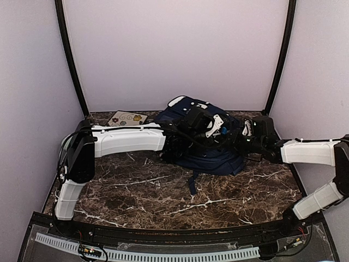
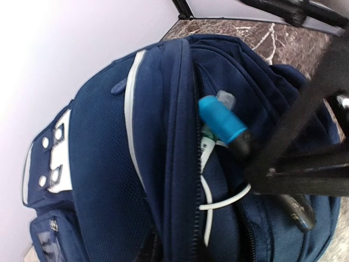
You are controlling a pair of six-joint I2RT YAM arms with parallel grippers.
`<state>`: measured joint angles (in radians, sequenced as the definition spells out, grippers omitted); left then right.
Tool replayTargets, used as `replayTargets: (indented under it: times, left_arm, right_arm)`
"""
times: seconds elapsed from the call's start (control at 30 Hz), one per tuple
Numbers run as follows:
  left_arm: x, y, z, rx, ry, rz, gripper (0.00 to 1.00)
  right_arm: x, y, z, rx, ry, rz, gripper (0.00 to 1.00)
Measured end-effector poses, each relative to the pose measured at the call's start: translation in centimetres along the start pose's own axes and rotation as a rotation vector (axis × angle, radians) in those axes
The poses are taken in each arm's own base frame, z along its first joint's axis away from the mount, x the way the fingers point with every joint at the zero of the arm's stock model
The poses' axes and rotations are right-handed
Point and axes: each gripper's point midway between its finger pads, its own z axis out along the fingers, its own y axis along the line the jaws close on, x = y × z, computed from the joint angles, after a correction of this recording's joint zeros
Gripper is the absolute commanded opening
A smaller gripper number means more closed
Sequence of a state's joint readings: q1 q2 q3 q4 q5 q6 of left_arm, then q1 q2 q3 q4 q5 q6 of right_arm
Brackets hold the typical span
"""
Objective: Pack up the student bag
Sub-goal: Place the pen in the upper front pocket of the bag.
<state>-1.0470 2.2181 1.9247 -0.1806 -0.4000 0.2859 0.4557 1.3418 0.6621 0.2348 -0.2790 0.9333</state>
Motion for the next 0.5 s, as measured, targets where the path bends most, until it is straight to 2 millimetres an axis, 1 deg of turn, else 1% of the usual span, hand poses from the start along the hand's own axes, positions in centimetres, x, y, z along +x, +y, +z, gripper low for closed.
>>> replayTargets:
  times: [0.2,0.3,0.37,0.43,0.47,0.5]
  left_arm:
    - [-0.3,0.2,-0.2,-0.012,-0.004,-0.027,0.00]
    - [-0.5,0.2,-0.4,0.015,-0.009,-0.055,0.00]
    - [-1.0,0.3,-0.7,0.031,-0.022,-0.080,0.00]
    - [-1.4,0.8,-1.1,0.037,-0.035,-0.103,0.00]
    - [-1.6,1.4,-1.4,0.035,-0.041,-0.118,0.00]
    - [-1.7,1.9,-1.5,0.031,-0.046,-0.128,0.00]
  right_arm:
    - [-1.1,1.3,2.2,-0.060,0.004,0.020,0.00]
    - [-2.3,2.3,3.4,-0.081,-0.008,0.018,0.00]
    - [-3.2,3.0,4.6,-0.092,-0.014,0.014,0.00]
    - [-3.9,3.6,5.9,-0.105,-0.012,0.011,0.00]
    - [-4.4,4.0,6.7,-0.115,-0.011,0.009,0.04]
    - [-4.8,4.3,7.1,-0.122,-0.013,0.008,0.12]
